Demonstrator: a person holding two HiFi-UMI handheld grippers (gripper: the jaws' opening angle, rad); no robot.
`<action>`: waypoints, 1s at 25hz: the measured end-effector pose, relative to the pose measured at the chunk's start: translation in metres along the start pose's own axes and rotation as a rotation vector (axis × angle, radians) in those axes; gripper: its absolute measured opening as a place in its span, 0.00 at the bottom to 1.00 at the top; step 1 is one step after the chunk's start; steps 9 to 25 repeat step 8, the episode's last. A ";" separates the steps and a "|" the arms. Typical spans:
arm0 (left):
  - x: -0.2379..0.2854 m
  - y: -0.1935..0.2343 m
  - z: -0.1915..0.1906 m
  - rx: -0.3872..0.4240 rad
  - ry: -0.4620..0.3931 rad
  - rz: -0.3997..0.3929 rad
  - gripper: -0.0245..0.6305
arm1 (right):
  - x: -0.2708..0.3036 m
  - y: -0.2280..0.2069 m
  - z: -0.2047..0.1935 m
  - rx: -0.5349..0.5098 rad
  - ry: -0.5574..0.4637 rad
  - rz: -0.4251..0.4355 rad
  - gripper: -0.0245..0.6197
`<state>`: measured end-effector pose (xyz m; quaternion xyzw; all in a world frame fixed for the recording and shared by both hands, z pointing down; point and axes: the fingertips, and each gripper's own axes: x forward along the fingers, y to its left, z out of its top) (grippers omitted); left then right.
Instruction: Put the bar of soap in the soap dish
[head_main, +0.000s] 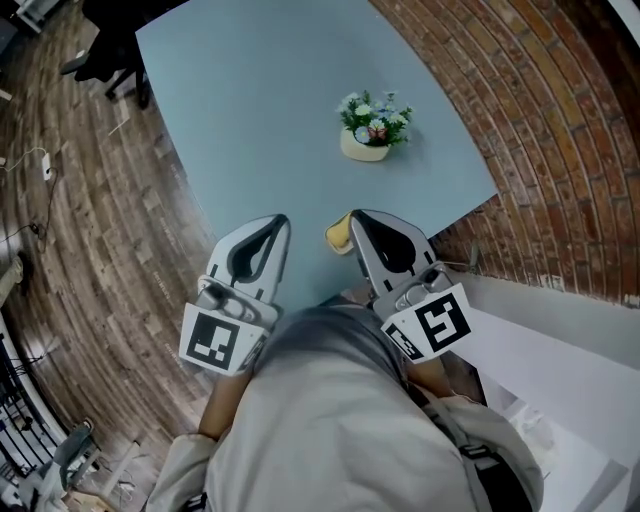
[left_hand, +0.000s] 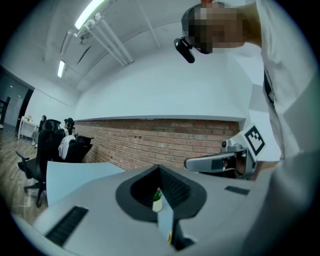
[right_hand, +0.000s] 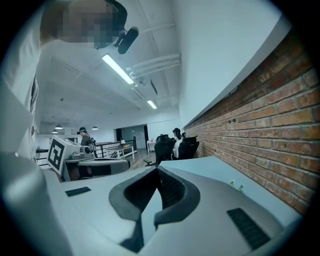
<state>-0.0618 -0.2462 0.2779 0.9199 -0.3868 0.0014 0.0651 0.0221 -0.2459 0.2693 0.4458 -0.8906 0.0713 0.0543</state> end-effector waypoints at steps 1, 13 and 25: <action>-0.002 0.002 0.001 0.007 -0.008 0.004 0.04 | 0.000 0.000 0.001 0.000 -0.001 0.000 0.06; -0.005 -0.002 0.006 0.019 -0.030 0.009 0.04 | 0.001 0.007 -0.004 -0.020 0.020 0.008 0.06; -0.005 -0.002 0.006 0.019 -0.030 0.009 0.04 | 0.001 0.007 -0.004 -0.020 0.020 0.008 0.06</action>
